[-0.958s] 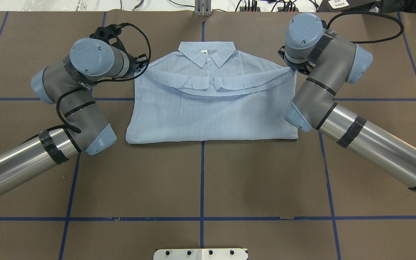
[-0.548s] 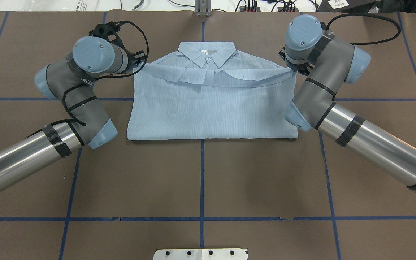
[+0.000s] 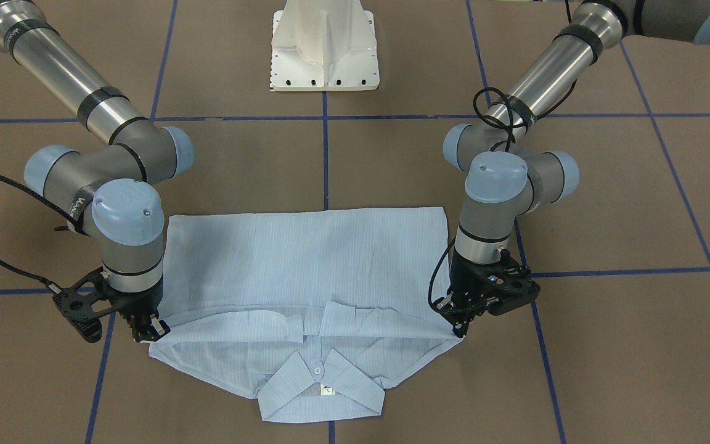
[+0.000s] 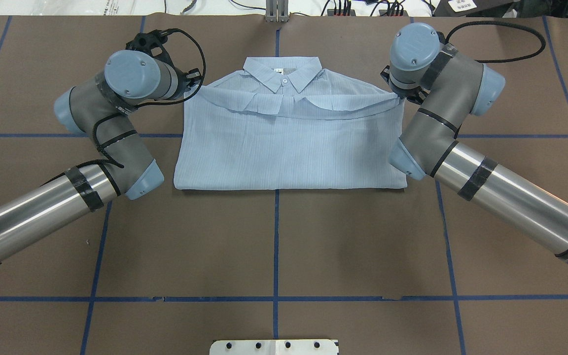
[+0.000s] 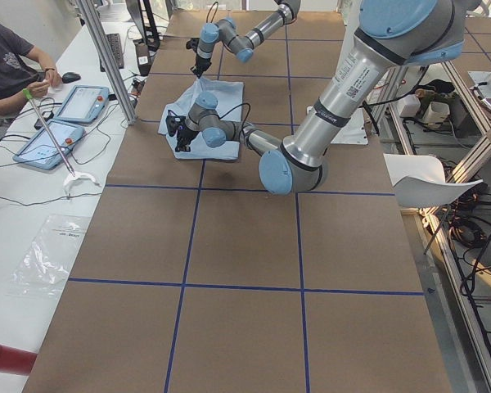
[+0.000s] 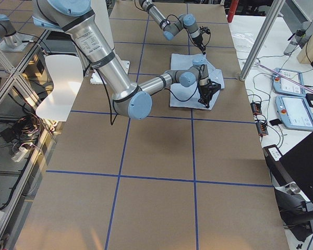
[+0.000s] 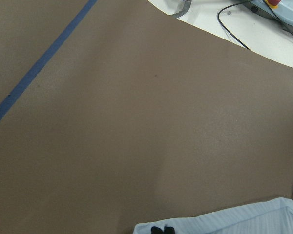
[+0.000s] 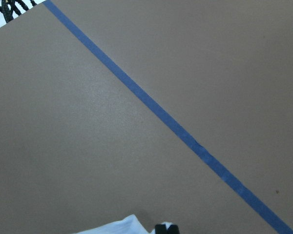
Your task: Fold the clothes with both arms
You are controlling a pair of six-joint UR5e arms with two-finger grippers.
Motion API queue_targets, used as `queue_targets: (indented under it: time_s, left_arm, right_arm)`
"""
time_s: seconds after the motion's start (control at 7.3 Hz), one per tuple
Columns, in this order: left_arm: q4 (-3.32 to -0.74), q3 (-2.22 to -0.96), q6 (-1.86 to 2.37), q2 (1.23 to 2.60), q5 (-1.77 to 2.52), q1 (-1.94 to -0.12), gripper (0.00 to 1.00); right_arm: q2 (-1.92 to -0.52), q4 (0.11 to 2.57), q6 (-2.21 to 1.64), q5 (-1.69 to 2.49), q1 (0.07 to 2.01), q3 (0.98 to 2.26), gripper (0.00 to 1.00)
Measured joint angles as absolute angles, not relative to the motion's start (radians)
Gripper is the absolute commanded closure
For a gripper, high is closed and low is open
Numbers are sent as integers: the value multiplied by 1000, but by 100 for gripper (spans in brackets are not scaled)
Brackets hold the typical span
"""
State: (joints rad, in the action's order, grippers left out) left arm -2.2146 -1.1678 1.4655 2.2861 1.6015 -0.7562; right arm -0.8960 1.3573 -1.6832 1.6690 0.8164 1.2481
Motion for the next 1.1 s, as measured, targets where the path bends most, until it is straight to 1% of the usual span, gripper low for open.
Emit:
queue_targets:
  time_s: [0.27,0.41,0.55,0.68,0.82,0.96,1.1]
  left_arm:
    - [-2218,-1155,1451,2288,1593,-756,100]
    - [-2218,-1149,1449,2288,1591,-756,100]
    - [-2217,-1145,1448,2287,1591,-756,100]
    - [-2217,-1142,1448,2286,1591,-756,96]
    - [-2217,-1142,1448,2285,1591,-756,65]
    - [-2218,-1142,1444,2285,1591,-757,57]
    - [-2220,-1143,1429,2283,1592,-760,57]
  right_arm:
    - [-893,1354,-1684,1669,816,1245,100]
    - [-891,1353,-1684,1669,816,1244,95]
    - [-890,1353,-1684,1669,816,1244,73]
    - [-889,1353,-1684,1669,816,1244,59]
    - [-888,1353,-1684,1670,816,1244,49]
    - [-886,1353,-1686,1670,816,1244,37]
    - [-881,1353,-1687,1671,816,1244,33]
